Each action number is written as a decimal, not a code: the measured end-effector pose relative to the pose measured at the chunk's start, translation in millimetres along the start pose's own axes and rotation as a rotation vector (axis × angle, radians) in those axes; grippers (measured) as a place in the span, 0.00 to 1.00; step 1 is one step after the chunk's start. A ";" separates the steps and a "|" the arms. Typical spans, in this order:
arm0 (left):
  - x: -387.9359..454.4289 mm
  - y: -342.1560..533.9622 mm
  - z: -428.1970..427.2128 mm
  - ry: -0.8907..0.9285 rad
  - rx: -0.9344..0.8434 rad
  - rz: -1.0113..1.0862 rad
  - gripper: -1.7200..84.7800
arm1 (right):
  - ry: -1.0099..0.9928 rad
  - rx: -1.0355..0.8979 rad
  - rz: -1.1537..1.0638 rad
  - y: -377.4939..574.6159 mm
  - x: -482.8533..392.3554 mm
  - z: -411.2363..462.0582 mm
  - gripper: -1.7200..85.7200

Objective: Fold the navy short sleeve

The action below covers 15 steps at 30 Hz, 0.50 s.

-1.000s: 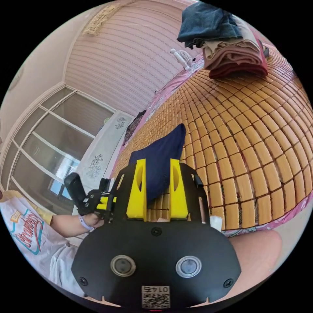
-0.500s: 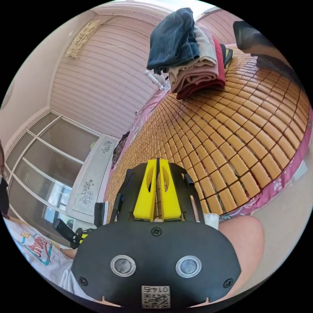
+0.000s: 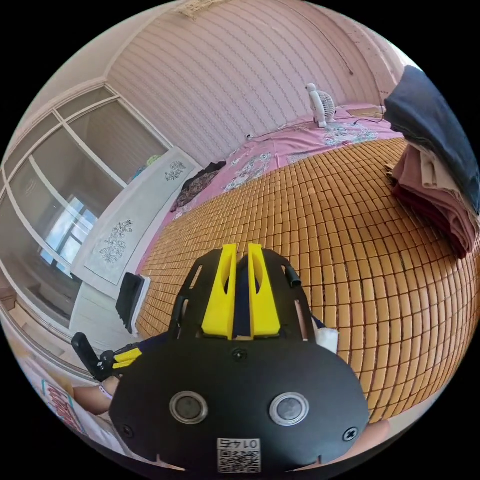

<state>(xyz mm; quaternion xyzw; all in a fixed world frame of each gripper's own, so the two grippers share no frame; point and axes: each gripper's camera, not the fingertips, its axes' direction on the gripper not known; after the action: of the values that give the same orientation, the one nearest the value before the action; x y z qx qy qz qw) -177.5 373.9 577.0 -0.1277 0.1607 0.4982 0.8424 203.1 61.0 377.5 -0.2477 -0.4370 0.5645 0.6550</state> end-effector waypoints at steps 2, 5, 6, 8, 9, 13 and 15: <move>-22.6 7.0 2.4 -0.037 -0.004 -0.069 0.09 | 0.028 -0.119 -0.037 -7.2 -13.6 45.2 0.11; -53.6 17.4 12.8 -0.009 -0.075 -0.188 0.11 | 0.139 -0.219 -0.133 -4.9 -29.3 79.5 0.12; -61.7 20.9 15.6 -0.003 -0.099 -0.224 0.12 | 0.169 -0.230 -0.159 -4.1 -32.6 83.8 0.13; -69.2 26.7 17.9 -0.004 -0.096 -0.251 0.13 | 0.265 -0.251 -0.261 -1.8 -43.7 98.2 0.15; -71.7 30.4 20.0 -0.008 -0.091 -0.254 0.13 | 0.284 -0.260 -0.283 -1.3 -45.6 102.3 0.16; -73.7 39.9 33.5 -0.001 -0.163 -0.265 0.15 | 0.357 -0.388 -0.363 3.2 -48.5 135.0 0.16; -69.1 47.7 32.0 -0.055 -0.133 -0.223 0.12 | 0.288 -0.381 -0.408 6.1 -51.8 134.3 0.15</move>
<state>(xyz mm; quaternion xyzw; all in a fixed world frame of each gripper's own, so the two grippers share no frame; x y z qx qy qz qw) -246.2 353.2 631.2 -0.1866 0.0888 0.4146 0.8862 86.4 -9.8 423.8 -0.3507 -0.4783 0.2886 0.7516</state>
